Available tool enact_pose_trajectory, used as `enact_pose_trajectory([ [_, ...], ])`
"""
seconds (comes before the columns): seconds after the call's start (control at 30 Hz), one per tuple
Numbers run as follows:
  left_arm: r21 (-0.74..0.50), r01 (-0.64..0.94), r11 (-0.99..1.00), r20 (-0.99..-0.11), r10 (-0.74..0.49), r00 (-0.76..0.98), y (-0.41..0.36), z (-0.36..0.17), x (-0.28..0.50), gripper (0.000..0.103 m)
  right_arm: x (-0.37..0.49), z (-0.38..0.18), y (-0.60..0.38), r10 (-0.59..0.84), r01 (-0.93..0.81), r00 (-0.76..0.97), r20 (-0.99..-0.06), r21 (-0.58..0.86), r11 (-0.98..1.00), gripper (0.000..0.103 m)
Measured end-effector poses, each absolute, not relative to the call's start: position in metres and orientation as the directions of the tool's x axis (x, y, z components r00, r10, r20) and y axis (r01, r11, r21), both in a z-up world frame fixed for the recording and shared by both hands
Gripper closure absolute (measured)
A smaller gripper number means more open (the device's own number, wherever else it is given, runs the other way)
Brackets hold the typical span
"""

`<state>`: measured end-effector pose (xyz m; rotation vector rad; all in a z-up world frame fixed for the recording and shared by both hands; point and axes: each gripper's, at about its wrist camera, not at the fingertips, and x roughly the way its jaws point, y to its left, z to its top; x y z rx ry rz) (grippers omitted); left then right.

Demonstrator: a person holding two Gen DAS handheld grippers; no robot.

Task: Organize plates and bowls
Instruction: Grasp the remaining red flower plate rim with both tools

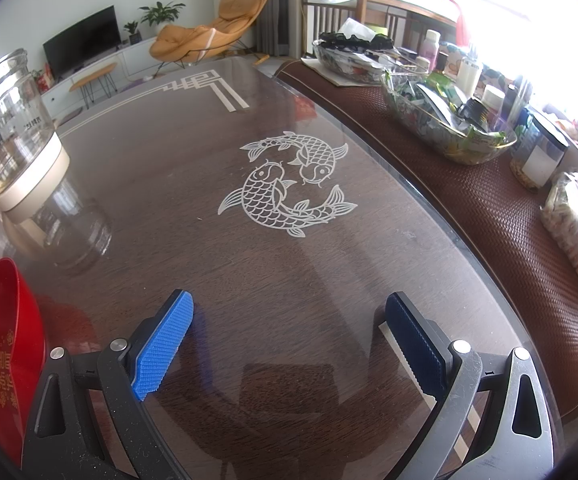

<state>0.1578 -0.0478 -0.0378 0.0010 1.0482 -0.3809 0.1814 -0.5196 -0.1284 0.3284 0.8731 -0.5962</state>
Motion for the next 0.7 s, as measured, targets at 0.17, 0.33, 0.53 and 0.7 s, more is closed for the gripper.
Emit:
enact_pose_trajectory([
  [0.17,-0.125,0.396,0.91,-0.853,-0.302,0.425,-0.085,-0.031,0.193,0.004,0.181,-0.128,-0.519,-0.352,0.611,0.496,-0.794,0.031,0.791,0.004],
  [0.33,-0.178,0.416,0.892,-0.867,-0.342,0.362,-0.123,-0.039,0.244,0.004,0.182,-0.128,-0.52,-0.352,0.61,0.497,-0.793,0.031,0.792,0.004],
  [0.53,-0.177,0.416,0.892,-0.886,-0.329,0.327,-0.16,-0.056,0.293,0.005,0.172,-0.09,-0.512,-0.084,0.462,0.57,-0.817,0.234,0.855,0.007],
  [0.7,-0.181,0.424,0.887,-0.916,-0.309,0.255,-0.193,-0.079,0.318,0.023,0.185,-0.078,-0.458,0.229,0.266,0.48,-0.847,0.389,0.882,0.008],
])
